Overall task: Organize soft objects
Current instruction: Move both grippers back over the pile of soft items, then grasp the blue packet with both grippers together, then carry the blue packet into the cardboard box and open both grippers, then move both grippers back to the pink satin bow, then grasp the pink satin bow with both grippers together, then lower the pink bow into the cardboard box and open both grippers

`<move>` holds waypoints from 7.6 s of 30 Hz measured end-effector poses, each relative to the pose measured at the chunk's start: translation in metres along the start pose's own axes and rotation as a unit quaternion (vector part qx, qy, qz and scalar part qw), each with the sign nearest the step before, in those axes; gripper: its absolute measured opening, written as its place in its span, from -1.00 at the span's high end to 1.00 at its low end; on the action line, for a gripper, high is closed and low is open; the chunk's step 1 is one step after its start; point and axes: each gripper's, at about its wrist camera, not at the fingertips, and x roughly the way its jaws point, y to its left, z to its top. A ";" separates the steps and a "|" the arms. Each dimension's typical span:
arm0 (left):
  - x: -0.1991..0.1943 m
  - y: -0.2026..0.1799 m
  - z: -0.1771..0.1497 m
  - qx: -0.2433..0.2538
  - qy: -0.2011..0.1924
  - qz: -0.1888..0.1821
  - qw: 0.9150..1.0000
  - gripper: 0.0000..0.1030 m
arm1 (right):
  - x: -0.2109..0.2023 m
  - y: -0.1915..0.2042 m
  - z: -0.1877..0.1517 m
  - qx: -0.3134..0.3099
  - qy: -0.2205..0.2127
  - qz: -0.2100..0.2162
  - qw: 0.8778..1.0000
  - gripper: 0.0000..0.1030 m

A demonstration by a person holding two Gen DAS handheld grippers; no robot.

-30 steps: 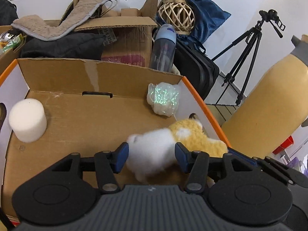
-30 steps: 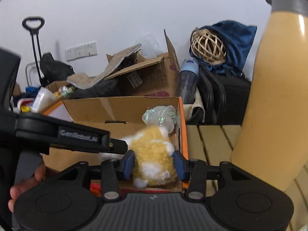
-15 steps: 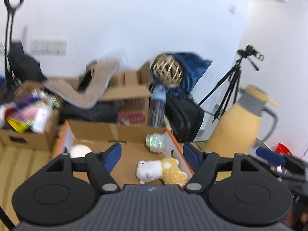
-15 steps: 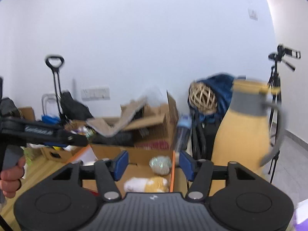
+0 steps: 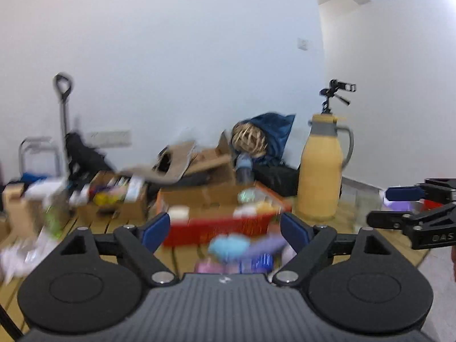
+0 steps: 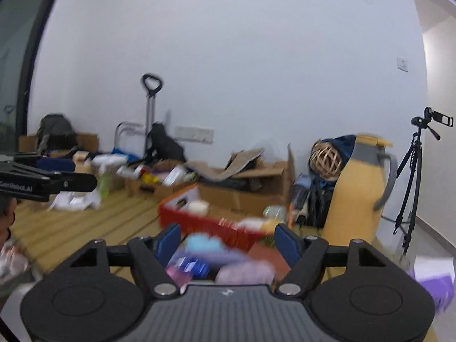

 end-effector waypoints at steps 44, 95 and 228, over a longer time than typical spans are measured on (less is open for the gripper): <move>0.216 0.034 -0.068 -0.131 0.164 -0.116 0.971 0.38 | 0.232 -0.025 -0.065 0.215 0.123 0.123 0.961 0.19; 0.368 0.154 0.031 -0.258 0.148 -0.084 0.951 0.45 | 0.396 -0.024 0.062 0.149 0.072 0.125 0.978 0.55; 0.247 0.108 0.152 -0.054 0.115 0.044 0.991 -0.09 | 0.303 -0.092 0.194 0.121 0.132 0.083 0.980 -0.19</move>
